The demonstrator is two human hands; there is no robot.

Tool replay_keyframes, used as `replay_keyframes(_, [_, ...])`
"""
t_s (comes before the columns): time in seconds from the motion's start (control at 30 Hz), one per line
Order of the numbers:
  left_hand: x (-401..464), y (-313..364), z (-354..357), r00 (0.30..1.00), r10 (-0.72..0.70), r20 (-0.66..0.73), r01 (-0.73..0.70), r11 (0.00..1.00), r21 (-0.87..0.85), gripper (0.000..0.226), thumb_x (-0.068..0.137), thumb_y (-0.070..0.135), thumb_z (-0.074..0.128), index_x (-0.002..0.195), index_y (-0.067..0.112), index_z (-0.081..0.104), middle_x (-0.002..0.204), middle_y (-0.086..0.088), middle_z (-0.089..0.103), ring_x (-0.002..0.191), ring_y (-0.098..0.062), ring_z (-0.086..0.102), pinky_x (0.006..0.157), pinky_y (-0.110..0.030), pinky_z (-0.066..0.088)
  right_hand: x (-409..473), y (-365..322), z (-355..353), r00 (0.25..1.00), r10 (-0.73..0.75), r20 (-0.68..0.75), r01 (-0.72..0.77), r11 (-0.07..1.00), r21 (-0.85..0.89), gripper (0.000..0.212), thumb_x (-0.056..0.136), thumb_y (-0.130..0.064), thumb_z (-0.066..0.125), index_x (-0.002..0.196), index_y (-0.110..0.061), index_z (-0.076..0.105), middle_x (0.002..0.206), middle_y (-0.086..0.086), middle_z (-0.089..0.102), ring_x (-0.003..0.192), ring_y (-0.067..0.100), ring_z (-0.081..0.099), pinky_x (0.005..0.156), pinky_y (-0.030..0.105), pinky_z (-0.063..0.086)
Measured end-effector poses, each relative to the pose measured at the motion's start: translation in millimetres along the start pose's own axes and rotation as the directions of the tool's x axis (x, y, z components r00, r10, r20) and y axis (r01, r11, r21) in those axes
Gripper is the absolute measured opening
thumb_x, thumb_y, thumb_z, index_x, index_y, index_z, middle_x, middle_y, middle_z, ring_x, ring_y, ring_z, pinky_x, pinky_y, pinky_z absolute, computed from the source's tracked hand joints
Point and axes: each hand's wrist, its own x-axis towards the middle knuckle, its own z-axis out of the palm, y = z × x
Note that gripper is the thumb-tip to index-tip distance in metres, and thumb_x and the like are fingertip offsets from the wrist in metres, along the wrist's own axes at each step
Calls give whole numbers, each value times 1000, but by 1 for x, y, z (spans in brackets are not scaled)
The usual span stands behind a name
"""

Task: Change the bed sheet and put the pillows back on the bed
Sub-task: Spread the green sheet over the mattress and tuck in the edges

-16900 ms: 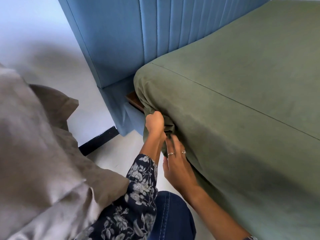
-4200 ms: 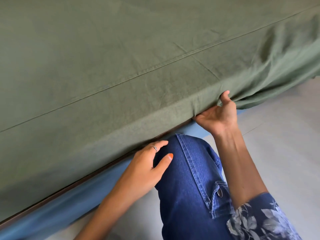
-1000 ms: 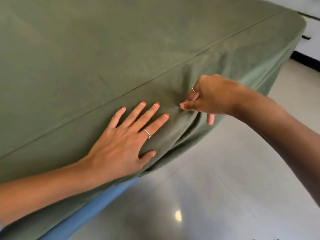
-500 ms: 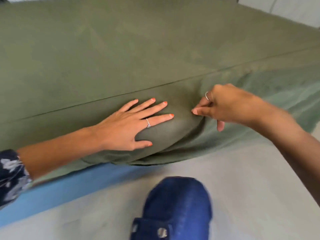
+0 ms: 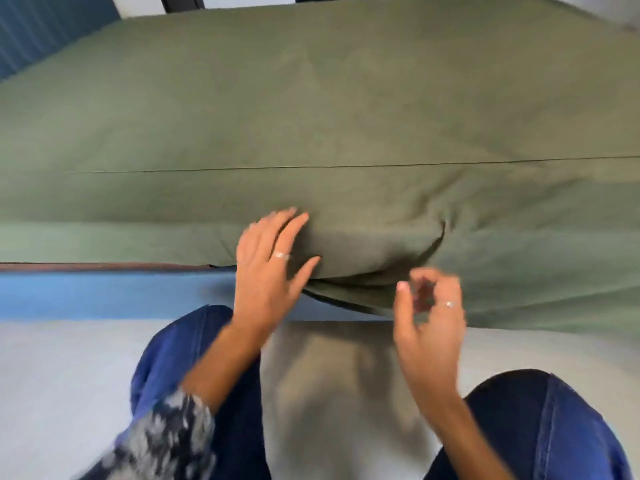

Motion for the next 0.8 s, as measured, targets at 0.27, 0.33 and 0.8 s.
replay_keyframes(0.27, [-43,2,31,314,-771,554,885,27,-464,29,87,30,69,95,2,62,64,6,60,63,-7,61,74,-30,55,-20,36,77,263,747,611,-877,-79,474,73,64,-69,62,110,-13,55,107,14,52,102,30,57,82,51,55])
replay_keyframes(0.33, [-29,2,35,275,-765,582,837,-107,-536,17,91,20,64,88,4,58,70,0,60,69,-11,62,68,-24,54,-12,39,84,338,722,603,-765,-163,623,68,66,-63,64,106,-8,59,98,17,60,88,29,66,73,46,59])
replay_keyframes(0.8, [7,24,23,139,-650,747,369,-666,-648,22,91,-14,37,90,2,53,83,-13,58,82,-25,61,83,-33,55,35,-4,76,528,805,270,-511,48,858,23,83,9,41,90,-3,59,100,15,64,105,31,61,88,38,55])
